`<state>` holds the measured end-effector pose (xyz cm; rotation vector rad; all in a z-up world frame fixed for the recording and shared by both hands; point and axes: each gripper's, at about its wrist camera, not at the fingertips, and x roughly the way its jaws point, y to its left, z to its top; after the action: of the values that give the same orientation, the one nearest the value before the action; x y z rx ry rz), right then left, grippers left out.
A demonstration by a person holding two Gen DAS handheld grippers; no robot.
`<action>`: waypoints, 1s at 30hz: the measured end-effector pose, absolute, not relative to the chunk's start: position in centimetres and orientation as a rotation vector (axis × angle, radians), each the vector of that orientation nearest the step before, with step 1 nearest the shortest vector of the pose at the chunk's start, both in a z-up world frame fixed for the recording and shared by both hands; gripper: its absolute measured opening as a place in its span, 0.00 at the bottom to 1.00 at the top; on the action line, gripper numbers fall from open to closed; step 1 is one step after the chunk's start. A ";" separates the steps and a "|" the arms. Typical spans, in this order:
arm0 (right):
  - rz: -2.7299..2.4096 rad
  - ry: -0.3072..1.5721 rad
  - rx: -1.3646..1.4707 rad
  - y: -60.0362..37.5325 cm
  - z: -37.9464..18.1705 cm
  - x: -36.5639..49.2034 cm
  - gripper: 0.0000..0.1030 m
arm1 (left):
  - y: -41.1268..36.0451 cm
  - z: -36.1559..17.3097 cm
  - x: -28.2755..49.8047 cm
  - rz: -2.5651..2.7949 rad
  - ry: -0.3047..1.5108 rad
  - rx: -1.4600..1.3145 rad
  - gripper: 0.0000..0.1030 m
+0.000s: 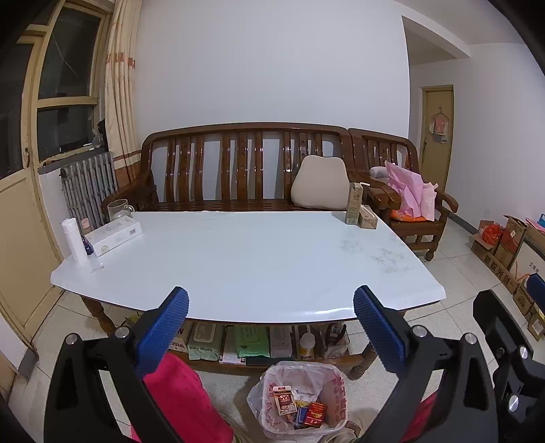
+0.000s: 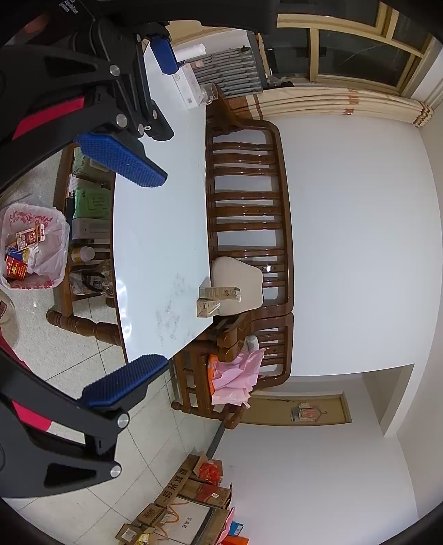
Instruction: Collect trash
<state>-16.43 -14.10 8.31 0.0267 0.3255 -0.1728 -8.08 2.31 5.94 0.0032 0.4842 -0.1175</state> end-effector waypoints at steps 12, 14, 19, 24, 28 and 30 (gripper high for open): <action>-0.175 0.322 0.015 -13.9 8.5 -16.5 0.93 | 2.6 6.1 -7.6 -0.112 0.493 -0.006 0.92; -0.174 0.321 0.012 -13.9 8.5 -16.5 0.93 | 2.6 6.1 -7.5 -0.110 0.495 -0.003 0.92; -0.172 0.323 0.006 -13.8 8.7 -16.3 0.93 | 2.8 6.0 -7.5 -0.109 0.499 -0.006 0.92; -0.170 0.324 0.005 -13.8 8.8 -16.1 0.93 | 3.0 6.0 -7.4 -0.104 0.500 -0.003 0.92; -0.169 0.324 0.004 -13.8 8.8 -16.0 0.93 | 3.0 6.0 -7.4 -0.101 0.501 -0.002 0.92; -0.169 0.323 0.003 -13.7 8.8 -16.1 0.93 | 3.2 5.9 -7.4 -0.101 0.503 -0.002 0.92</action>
<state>-16.05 -13.73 8.79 0.0031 0.3233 -0.1688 -7.40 3.17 5.92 -0.0024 0.5034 -0.1009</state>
